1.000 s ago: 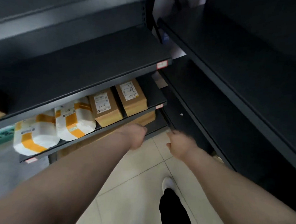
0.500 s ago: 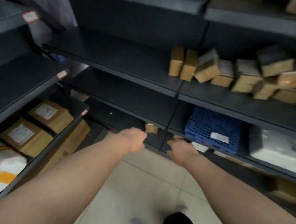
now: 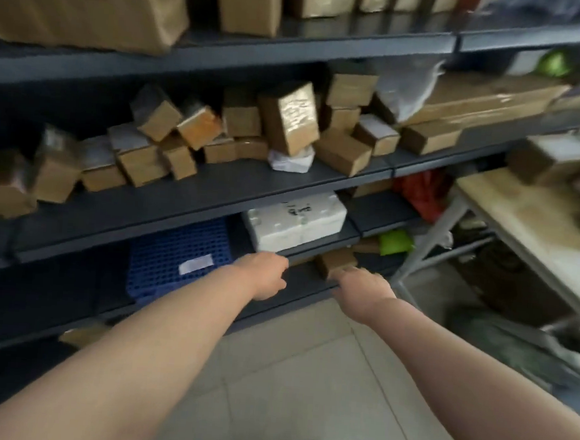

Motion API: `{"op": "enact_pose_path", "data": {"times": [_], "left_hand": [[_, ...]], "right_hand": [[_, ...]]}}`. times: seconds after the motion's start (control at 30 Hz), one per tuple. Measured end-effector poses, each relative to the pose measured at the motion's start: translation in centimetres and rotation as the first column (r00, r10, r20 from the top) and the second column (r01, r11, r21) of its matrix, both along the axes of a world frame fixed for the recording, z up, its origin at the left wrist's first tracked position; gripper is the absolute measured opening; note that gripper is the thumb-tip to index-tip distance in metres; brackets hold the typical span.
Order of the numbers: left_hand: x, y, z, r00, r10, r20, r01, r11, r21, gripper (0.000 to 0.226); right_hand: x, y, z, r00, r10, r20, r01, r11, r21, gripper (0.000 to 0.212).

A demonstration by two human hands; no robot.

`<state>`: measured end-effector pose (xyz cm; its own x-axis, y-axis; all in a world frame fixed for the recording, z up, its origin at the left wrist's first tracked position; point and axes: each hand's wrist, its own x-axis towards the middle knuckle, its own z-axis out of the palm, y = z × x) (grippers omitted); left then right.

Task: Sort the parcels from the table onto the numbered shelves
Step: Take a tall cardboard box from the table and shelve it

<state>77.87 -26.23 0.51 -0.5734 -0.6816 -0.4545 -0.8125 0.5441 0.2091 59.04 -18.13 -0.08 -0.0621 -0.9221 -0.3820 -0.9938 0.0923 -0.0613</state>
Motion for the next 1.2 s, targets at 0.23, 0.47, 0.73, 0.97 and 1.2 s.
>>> {"op": "enact_pose_path", "data": {"times": [0.23,0.47,0.73,0.97,1.2], "left_hand": [[-17.7,-0.2,2.2,0.955,-0.294,0.019,0.295,0.954,-0.057,0.036],[-31.4,-1.7,3.7,0.849,-0.527,0.042,0.528,0.845,-0.084,0.04],[-46.4,-3.4,5.8,0.683,-0.729,-0.046,0.718,0.682,-0.141,0.047],[-55.4,-0.7,5.3,0.54,-0.841,-0.041,0.836,0.542,-0.086,0.048],[-64.9,6.8,5.2,0.398,-0.917,-0.011,0.909,0.396,-0.13,0.054]], "right_hand": [[-14.3,3.5,1.2,0.953,-0.302,-0.014,0.3,0.95,-0.09,0.035],[-24.5,7.1,2.2,0.835,-0.551,-0.012,0.544,0.827,-0.145,0.035],[-34.1,8.9,3.8,0.604,-0.797,0.013,0.782,0.59,-0.2,0.04],[-39.0,13.2,3.0,0.369,-0.928,0.054,0.915,0.352,-0.197,0.041],[-46.9,19.4,2.6,0.234,-0.966,0.107,0.958,0.211,-0.194,0.044]]}}
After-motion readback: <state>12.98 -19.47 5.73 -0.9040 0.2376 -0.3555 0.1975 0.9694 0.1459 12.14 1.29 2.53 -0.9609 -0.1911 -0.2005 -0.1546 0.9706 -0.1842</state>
